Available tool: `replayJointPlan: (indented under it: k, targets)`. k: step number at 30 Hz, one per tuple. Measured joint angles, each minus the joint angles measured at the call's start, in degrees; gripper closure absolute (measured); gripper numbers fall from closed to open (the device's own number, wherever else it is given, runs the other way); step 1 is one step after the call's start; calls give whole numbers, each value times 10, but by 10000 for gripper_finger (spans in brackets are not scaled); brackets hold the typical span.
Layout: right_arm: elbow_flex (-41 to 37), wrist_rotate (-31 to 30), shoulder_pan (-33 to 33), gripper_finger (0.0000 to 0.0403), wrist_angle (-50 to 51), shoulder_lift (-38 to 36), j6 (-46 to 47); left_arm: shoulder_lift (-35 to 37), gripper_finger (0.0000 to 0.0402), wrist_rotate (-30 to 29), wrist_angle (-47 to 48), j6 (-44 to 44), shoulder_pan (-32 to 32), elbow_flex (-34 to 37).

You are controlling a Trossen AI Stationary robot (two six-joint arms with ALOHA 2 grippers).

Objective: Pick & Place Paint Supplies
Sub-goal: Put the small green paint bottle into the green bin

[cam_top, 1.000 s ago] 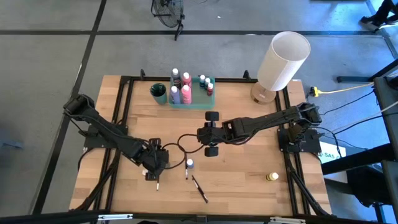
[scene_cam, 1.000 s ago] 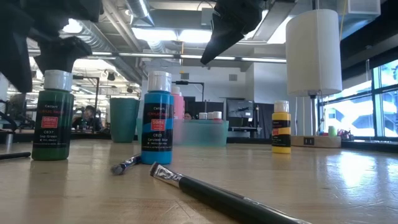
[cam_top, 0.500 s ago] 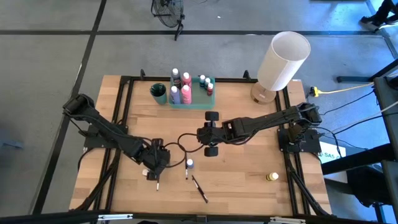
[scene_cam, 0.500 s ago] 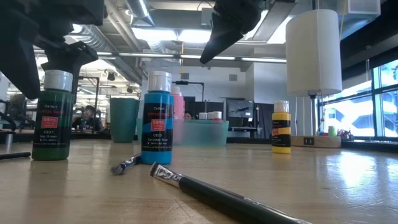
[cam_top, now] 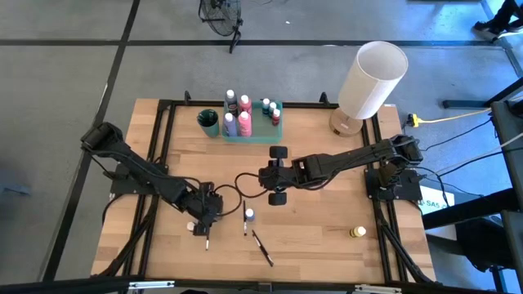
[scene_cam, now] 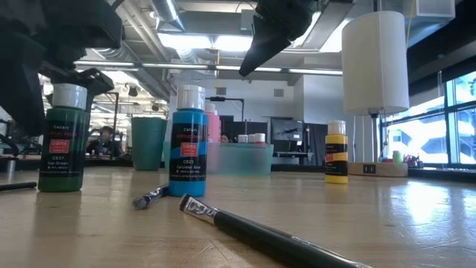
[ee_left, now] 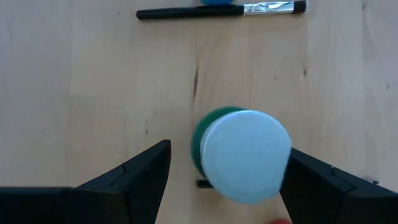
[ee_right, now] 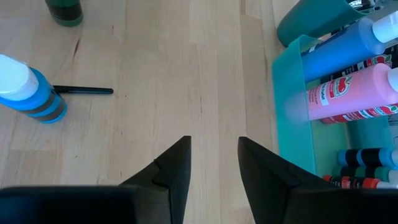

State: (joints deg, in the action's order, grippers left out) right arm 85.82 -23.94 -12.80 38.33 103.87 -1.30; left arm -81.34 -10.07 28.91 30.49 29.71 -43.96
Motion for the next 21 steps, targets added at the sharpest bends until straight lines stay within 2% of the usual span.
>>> replayJointPlan:
  k: [21]
  targets:
    - [0,0,0,268,-4,0,-2,48,135,-4,-134,-2,0,90]
